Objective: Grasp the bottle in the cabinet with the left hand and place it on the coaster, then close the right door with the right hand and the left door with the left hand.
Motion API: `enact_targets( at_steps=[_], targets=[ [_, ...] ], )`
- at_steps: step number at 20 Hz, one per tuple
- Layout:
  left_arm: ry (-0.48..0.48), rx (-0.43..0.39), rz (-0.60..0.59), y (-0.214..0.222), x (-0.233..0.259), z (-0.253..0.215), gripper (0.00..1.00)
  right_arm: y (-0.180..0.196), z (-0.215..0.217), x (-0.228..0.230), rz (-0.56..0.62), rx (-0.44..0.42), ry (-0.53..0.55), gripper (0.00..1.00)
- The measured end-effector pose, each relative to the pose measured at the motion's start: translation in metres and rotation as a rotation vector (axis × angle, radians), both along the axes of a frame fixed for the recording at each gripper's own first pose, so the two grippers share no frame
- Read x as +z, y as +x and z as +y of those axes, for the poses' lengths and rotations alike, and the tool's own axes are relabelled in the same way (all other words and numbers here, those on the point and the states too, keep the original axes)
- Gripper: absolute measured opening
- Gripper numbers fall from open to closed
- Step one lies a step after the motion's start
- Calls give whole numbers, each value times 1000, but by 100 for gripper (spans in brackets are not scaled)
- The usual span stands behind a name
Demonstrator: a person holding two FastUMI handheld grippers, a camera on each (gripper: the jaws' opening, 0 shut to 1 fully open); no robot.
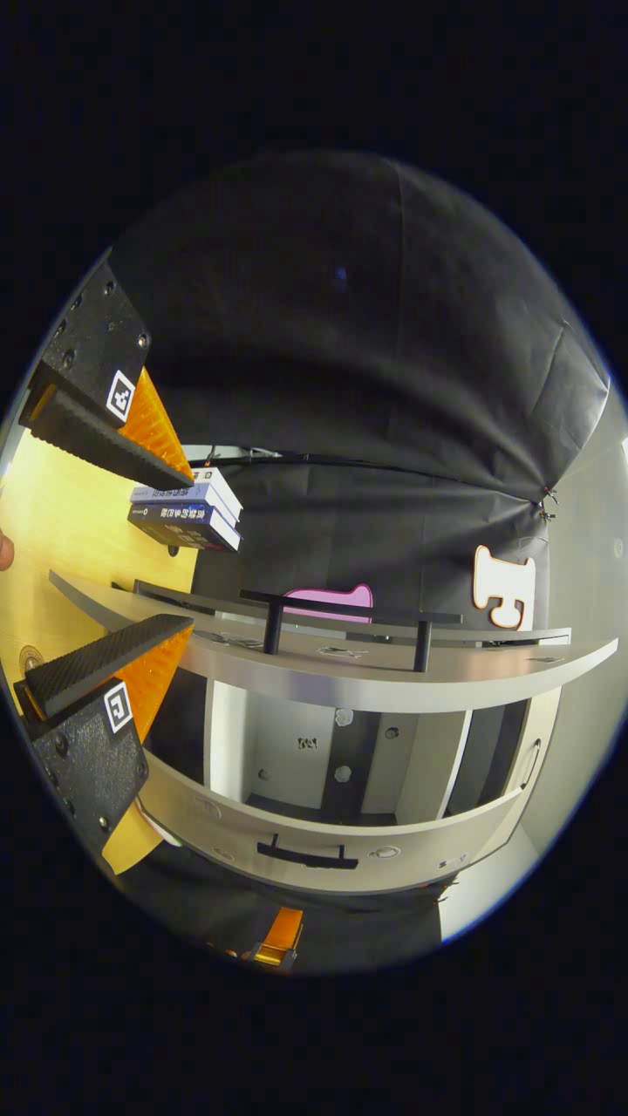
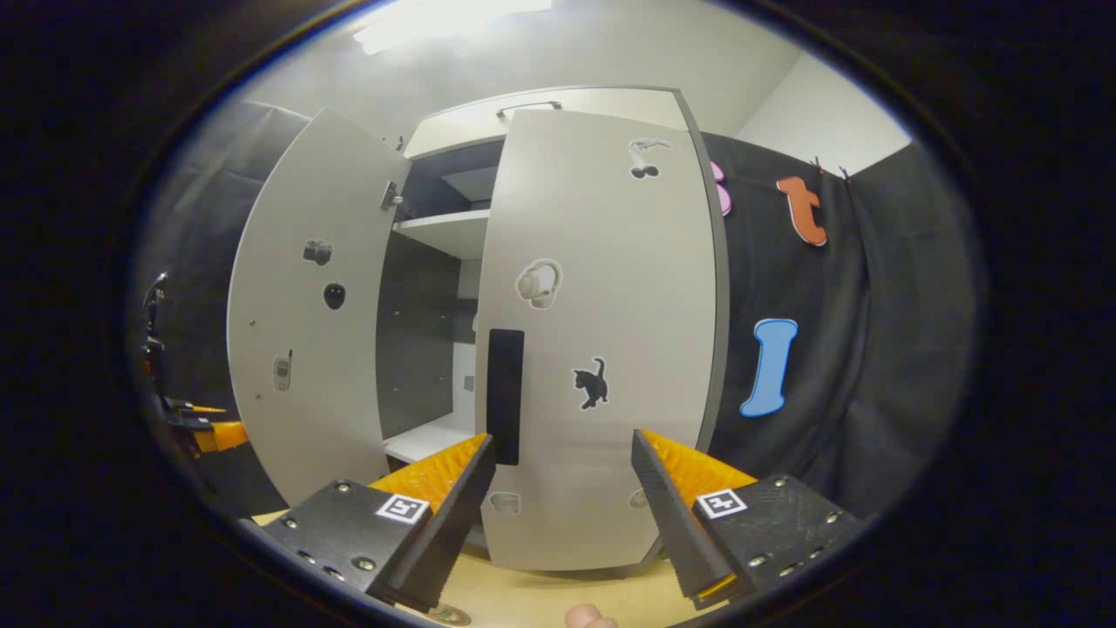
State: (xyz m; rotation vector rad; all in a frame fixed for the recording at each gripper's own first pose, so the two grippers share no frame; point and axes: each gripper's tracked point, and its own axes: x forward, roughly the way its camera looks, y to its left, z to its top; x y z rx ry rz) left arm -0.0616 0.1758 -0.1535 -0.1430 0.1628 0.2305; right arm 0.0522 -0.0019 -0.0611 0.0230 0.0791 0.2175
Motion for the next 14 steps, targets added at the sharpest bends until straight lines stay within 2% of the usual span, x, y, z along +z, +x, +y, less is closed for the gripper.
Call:
enact_targets(
  at_steps=[5, 7, 8, 14],
  targets=[
    [-5, -42, 0, 3, -1, -15, 93, -5, -7, 1, 23, -13, 54, 96],
    [-2, -80, 0, 5, 0, -26, 93, -7, -10, 4, 12, -23, 40, 92],
    [-5, -97, -1, 7, -1, -32, 93, -7, -12, 4, 10, -27, 28, 96],
    [-8, -203, -4, 20, 0, -73, 93, -18, -21, 2, 14, -42, -1, 96]
  ],
)
